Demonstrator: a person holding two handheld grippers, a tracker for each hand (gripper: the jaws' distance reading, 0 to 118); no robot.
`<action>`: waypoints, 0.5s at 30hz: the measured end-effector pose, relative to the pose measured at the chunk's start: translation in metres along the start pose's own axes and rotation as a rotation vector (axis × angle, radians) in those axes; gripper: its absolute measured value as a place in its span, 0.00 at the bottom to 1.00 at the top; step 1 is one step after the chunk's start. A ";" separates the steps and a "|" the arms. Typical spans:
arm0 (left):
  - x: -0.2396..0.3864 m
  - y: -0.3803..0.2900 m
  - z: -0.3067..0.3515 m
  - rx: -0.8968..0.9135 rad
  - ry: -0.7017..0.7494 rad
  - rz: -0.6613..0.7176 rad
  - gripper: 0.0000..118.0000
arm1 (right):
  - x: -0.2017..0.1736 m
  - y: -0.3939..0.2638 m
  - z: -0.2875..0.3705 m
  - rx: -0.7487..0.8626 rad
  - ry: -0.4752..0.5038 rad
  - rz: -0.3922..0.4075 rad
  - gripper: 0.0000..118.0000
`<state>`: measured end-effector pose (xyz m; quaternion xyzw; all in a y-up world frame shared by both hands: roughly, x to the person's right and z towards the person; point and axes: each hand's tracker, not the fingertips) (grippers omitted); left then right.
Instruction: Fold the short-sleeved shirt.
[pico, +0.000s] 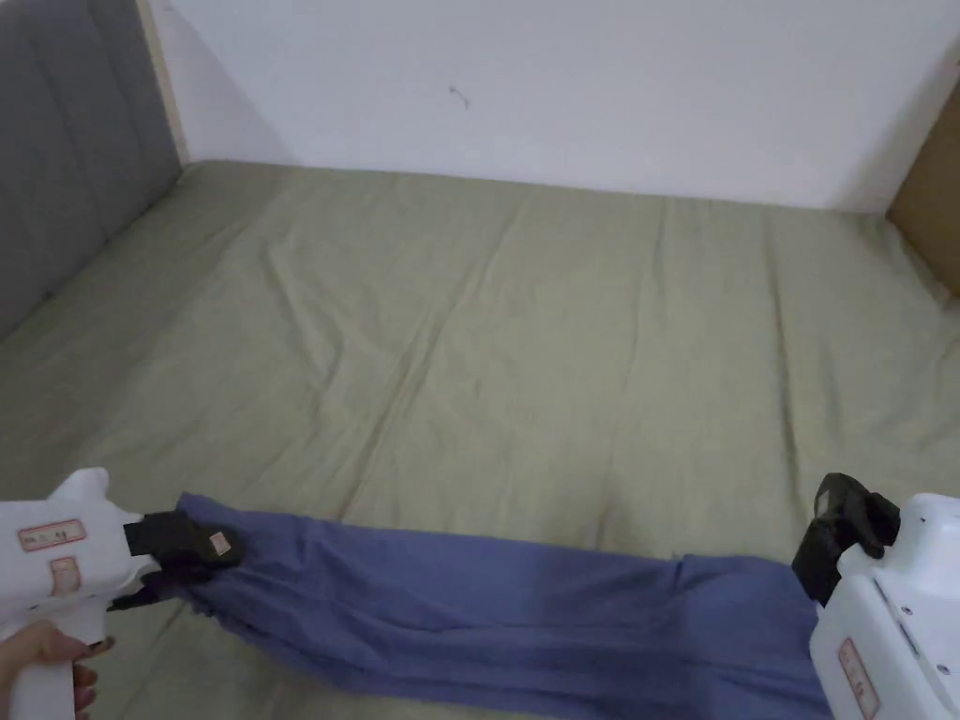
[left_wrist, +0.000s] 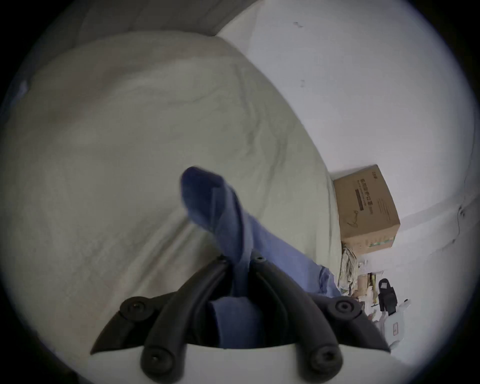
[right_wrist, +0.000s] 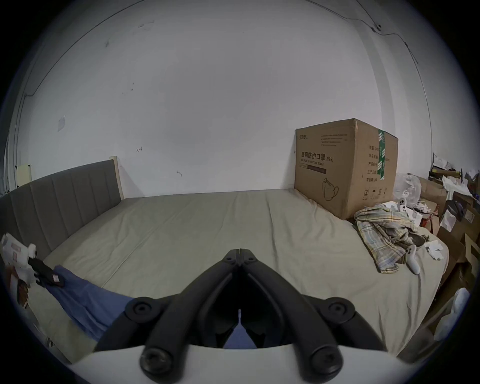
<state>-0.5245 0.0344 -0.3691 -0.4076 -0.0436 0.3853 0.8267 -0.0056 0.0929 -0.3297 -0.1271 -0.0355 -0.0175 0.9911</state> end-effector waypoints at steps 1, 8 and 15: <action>0.018 -0.001 0.003 0.008 0.006 -0.040 0.06 | 0.004 -0.002 0.000 0.007 0.003 -0.002 0.00; 0.160 -0.042 -0.014 -0.021 0.004 -0.417 0.06 | 0.012 -0.001 0.006 0.012 0.031 0.009 0.00; 0.229 -0.123 -0.090 -0.160 0.057 -0.709 0.06 | 0.026 -0.003 0.007 -0.003 0.059 -0.028 0.00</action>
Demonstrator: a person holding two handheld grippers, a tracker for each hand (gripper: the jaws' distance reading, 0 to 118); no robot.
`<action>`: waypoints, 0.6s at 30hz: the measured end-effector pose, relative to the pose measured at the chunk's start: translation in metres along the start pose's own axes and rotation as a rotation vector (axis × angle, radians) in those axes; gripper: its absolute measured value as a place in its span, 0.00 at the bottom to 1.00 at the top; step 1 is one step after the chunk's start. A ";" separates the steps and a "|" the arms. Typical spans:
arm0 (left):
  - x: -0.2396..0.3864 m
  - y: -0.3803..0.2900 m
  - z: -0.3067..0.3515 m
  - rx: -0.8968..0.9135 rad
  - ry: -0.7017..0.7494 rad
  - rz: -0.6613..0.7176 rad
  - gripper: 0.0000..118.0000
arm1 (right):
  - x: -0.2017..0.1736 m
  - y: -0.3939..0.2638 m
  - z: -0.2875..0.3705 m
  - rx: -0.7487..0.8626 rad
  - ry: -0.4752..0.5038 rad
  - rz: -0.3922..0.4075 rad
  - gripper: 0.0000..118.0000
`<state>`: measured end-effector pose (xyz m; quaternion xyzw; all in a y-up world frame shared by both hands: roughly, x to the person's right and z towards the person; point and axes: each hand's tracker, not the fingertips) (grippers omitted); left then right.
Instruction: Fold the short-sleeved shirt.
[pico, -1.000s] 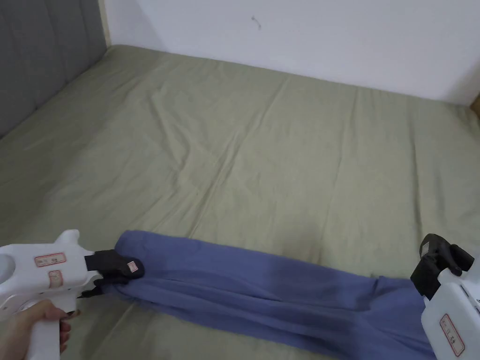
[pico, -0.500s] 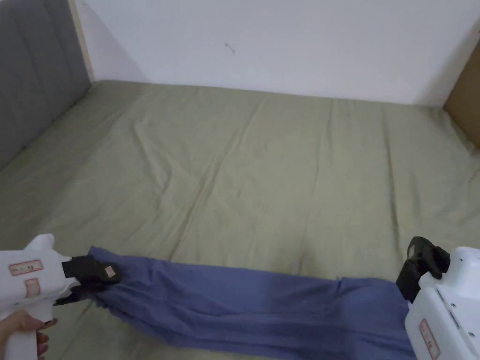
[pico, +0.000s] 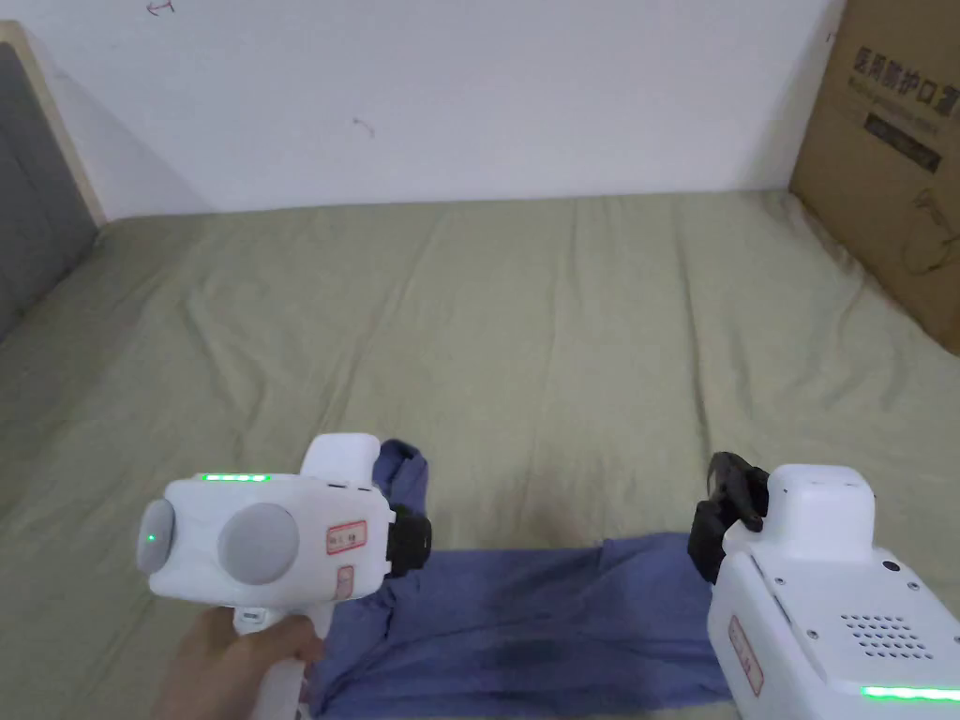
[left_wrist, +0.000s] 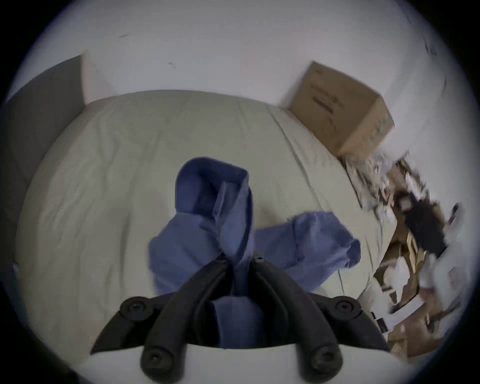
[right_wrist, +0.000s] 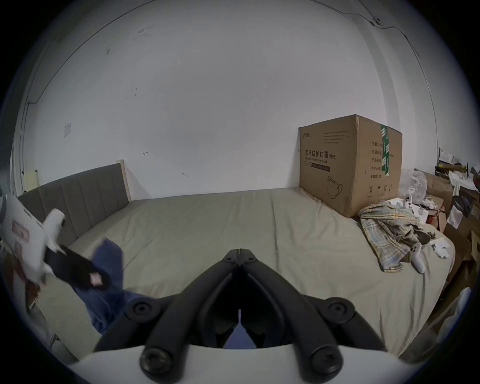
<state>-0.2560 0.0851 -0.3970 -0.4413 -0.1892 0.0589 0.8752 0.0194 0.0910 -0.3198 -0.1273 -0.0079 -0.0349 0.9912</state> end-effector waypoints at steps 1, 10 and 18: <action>0.009 -0.004 -0.011 -0.028 -0.023 -0.012 0.06 | 0.002 0.000 0.000 -0.001 0.001 0.001 0.00; 0.024 -0.018 -0.084 -0.200 -0.240 0.083 0.53 | 0.016 -0.009 -0.003 0.003 -0.035 0.032 0.00; -0.010 0.002 -0.026 -0.013 -0.174 0.174 0.67 | 0.024 -0.009 -0.003 -0.001 -0.031 0.003 0.00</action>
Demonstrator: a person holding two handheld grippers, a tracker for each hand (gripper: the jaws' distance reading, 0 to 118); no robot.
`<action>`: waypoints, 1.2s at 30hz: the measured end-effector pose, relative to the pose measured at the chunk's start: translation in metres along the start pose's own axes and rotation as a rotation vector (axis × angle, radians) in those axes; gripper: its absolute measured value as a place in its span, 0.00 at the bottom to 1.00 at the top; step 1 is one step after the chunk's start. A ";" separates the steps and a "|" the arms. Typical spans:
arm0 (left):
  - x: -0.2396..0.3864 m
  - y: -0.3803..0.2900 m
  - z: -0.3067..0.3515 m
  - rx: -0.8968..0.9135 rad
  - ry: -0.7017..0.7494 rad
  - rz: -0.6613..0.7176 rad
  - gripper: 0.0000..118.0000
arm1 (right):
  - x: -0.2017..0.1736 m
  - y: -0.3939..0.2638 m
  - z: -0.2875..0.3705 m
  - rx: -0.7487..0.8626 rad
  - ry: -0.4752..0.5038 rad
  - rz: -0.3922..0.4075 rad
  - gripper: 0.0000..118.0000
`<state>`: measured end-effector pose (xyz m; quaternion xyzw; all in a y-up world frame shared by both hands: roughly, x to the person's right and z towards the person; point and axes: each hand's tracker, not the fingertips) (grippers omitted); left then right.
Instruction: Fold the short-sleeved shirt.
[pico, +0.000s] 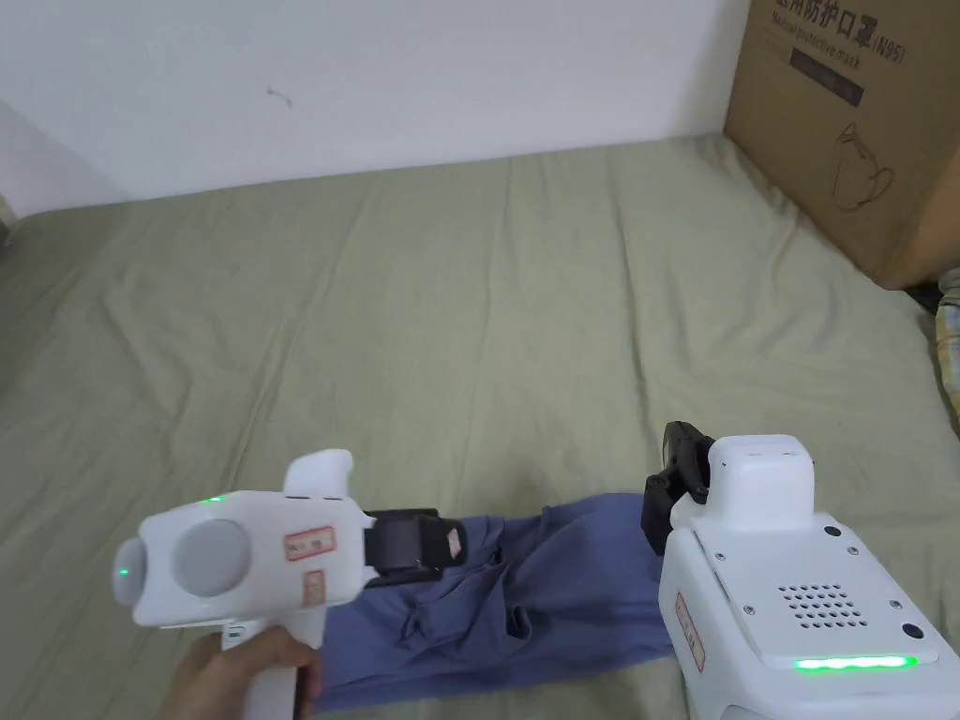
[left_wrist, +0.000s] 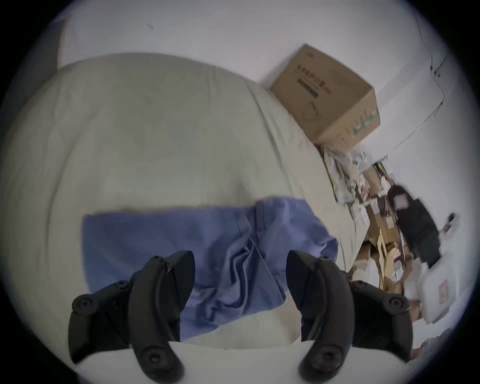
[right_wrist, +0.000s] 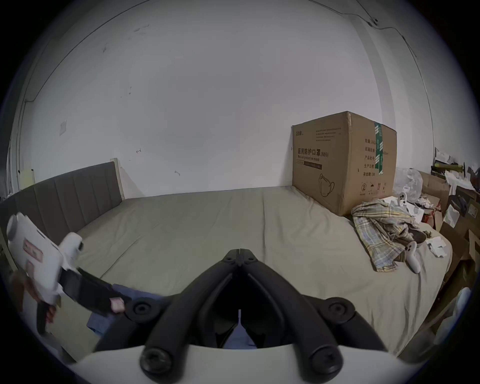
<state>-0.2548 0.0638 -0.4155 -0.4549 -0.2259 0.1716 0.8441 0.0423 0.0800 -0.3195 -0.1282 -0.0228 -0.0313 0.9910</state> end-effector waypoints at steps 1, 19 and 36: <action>-0.005 0.003 0.009 0.028 0.001 0.025 0.67 | 0.000 0.000 0.001 0.002 0.000 0.001 0.00; 0.006 -0.052 -0.059 -0.139 0.001 0.054 0.00 | 0.008 -0.004 0.008 0.003 0.001 0.015 0.00; 0.039 -0.060 -0.078 -0.211 -0.024 -0.034 0.00 | 0.016 0.000 0.016 0.005 -0.012 0.012 0.00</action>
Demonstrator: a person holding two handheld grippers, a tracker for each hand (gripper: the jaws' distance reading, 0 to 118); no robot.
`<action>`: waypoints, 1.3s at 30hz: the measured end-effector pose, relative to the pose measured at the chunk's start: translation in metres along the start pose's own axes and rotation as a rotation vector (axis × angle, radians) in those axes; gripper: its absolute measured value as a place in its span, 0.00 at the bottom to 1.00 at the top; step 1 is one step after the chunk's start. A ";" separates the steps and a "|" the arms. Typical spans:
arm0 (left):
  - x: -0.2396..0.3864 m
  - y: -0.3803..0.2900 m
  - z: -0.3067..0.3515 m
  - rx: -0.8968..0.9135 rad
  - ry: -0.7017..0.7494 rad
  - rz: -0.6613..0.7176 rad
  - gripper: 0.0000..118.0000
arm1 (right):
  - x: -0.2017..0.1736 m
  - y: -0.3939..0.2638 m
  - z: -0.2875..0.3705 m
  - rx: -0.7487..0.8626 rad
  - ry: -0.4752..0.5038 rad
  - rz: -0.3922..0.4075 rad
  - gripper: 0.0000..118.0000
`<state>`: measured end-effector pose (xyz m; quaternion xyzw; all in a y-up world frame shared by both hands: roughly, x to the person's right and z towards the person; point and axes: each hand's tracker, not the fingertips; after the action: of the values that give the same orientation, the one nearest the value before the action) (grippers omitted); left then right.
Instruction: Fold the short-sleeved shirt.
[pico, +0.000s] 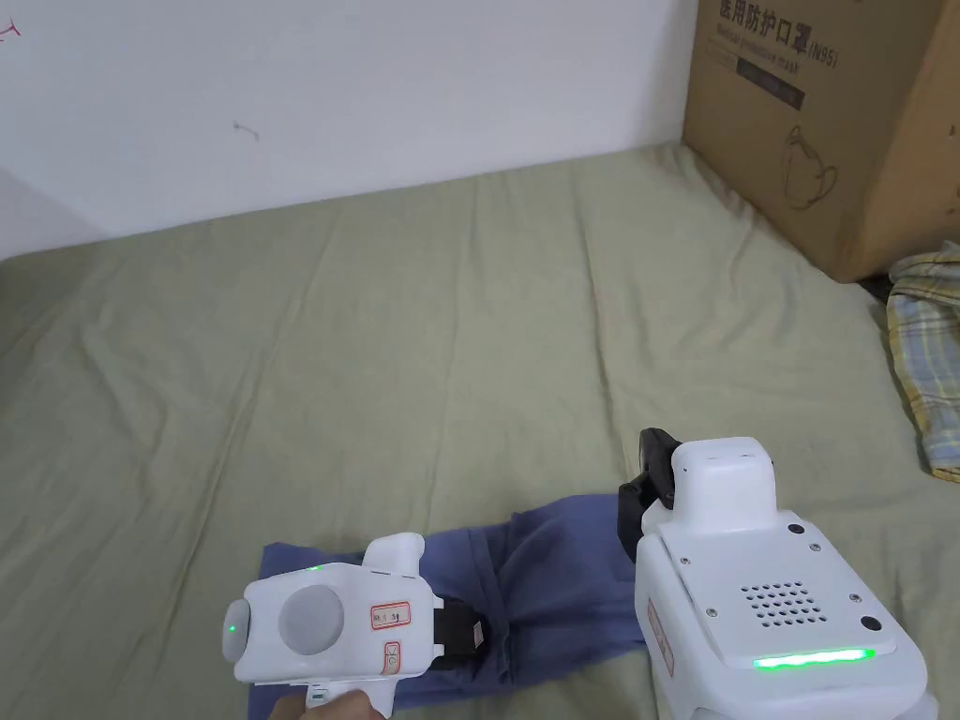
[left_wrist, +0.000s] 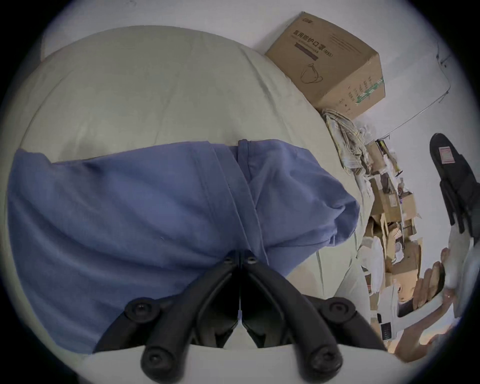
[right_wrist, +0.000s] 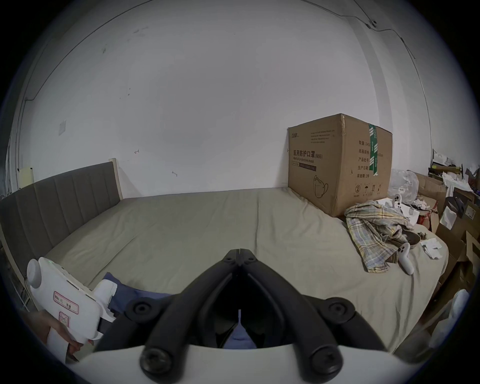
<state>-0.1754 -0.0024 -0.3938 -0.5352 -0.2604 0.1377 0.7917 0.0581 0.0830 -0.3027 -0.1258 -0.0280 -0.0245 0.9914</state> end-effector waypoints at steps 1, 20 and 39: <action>-0.002 -0.001 0.005 0.011 -0.021 0.008 0.00 | -0.001 0.001 0.000 -0.001 0.001 0.002 0.00; -0.172 -0.037 0.142 0.301 -0.126 0.449 0.04 | -0.046 0.024 -0.011 0.031 0.035 0.082 0.00; -0.190 -0.016 0.073 0.185 -0.455 0.534 0.08 | -0.080 0.014 -0.026 0.007 0.041 0.141 0.00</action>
<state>-0.3739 -0.0465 -0.4078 -0.4661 -0.2675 0.4782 0.6946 -0.0194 0.0937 -0.3367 -0.1237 0.0011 0.0428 0.9914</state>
